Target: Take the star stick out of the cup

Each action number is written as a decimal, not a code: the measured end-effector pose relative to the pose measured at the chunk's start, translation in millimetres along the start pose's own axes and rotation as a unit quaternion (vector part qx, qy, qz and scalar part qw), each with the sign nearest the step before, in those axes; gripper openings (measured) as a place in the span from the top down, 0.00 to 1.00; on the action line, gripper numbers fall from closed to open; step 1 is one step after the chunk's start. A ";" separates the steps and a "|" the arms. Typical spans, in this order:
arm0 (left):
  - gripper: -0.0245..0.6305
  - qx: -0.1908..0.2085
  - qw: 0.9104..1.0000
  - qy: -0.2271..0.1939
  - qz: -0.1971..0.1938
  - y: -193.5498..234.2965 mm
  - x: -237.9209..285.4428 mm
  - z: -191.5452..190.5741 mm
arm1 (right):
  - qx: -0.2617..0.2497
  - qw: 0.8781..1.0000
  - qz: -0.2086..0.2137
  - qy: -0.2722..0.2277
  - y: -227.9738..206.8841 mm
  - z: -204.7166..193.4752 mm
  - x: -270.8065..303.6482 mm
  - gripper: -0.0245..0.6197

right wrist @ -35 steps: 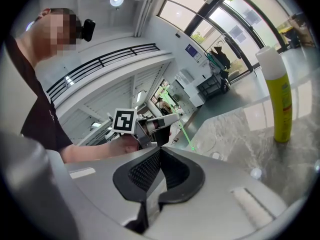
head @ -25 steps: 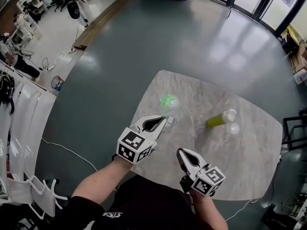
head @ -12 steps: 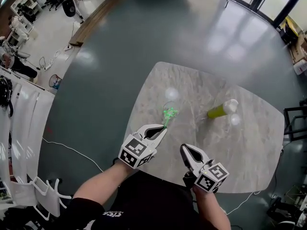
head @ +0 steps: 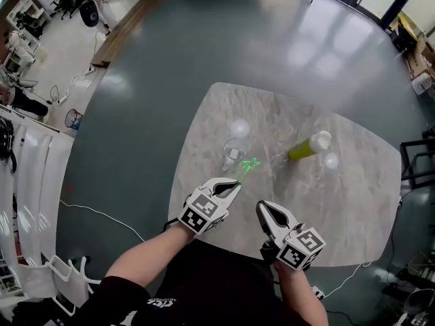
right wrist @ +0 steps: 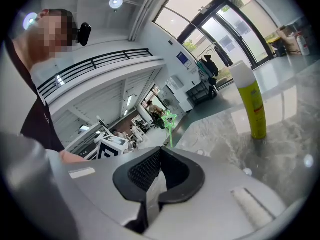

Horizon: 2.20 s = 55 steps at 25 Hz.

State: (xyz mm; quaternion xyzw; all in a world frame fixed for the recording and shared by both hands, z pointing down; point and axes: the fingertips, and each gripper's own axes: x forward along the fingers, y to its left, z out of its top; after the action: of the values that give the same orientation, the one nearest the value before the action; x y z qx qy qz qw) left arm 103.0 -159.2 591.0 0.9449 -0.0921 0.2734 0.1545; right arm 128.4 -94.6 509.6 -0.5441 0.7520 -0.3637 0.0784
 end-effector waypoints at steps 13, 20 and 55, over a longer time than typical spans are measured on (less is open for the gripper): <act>0.95 0.002 0.999 0.052 -0.003 -1.7 44.2 -31.0 | 0.010 0.999 -0.027 -0.017 -14.8 3.0 -26.9 0.94; 0.95 0.009 0.996 0.083 0.010 7.6 60.9 -42.4 | 0.016 0.999 -0.029 -0.015 -20.2 0.5 -27.8 0.94; 0.85 -0.018 0.999 -0.029 0.018 7.5 -21.4 16.0 | -0.043 0.999 -0.031 -0.011 27.5 19.9 -9.5 0.94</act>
State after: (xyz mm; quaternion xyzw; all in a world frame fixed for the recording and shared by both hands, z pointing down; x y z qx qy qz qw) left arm 91.0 -169.7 568.3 0.9478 -0.1182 0.2465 0.1643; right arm 121.5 -91.5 475.2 -0.5737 0.7489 -0.3277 0.0519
